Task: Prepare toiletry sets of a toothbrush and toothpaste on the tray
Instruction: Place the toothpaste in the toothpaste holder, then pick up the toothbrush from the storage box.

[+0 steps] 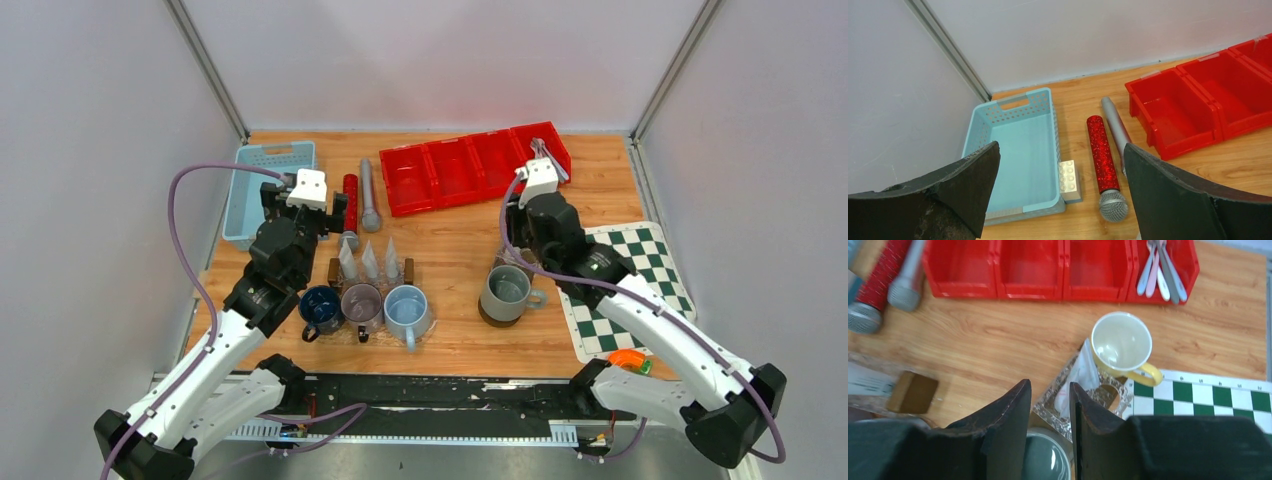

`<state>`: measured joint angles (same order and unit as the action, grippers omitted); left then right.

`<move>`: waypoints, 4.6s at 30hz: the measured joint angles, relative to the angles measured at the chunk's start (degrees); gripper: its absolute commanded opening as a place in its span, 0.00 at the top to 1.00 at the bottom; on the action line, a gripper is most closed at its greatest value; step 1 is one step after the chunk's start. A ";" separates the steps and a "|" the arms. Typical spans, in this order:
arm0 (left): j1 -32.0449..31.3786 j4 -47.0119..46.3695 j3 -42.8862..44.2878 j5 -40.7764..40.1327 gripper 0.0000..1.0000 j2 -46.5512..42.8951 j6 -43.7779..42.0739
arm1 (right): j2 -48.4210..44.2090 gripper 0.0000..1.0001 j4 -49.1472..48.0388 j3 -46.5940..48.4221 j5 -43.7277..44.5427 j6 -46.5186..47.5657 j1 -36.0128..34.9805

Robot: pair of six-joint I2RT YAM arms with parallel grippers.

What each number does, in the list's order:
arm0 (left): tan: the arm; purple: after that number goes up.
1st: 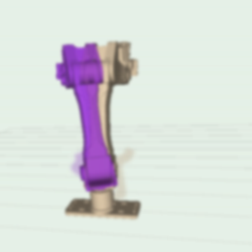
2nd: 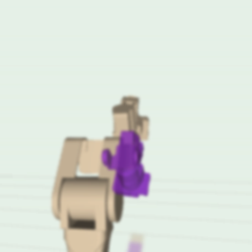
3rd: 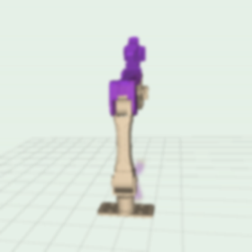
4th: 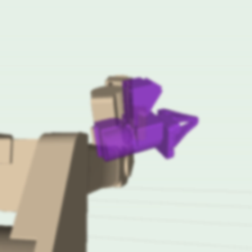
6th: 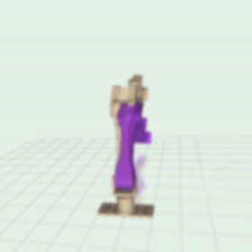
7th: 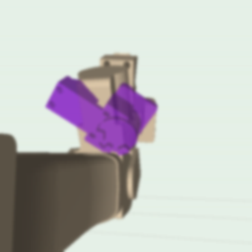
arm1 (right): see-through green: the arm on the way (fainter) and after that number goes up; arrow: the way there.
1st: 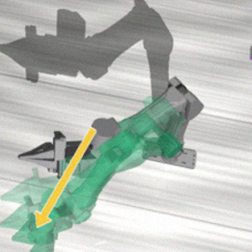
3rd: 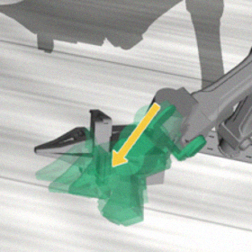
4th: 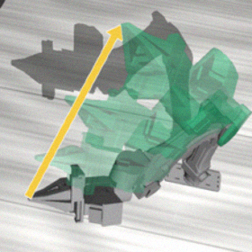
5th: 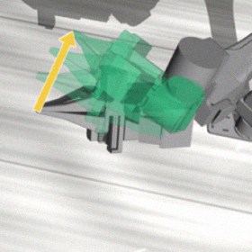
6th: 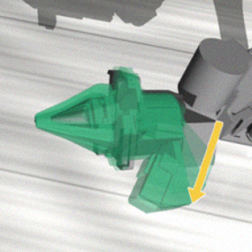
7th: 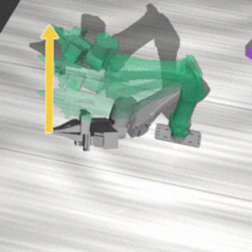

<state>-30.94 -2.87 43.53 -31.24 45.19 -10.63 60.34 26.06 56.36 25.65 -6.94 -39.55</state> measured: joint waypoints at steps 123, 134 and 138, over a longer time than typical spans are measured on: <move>1.84 -2.93 -2.56 4.39 0.00 1.97 -0.20 | 68.78 1.00 3.45 55.95 -29.62 14.14 39.08; 1.84 -2.89 -2.56 5.20 0.00 1.81 0.11 | 60.46 1.00 2.29 52.09 -29.79 12.55 38.99; 1.84 -2.10 -2.43 6.38 0.00 1.49 1.55 | 54.75 1.00 0.79 46.42 -30.53 11.08 38.64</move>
<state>-29.10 -4.97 41.10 -24.86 46.68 -9.08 115.09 26.85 102.78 -4.89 4.14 -0.91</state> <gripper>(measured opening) 0.998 0.147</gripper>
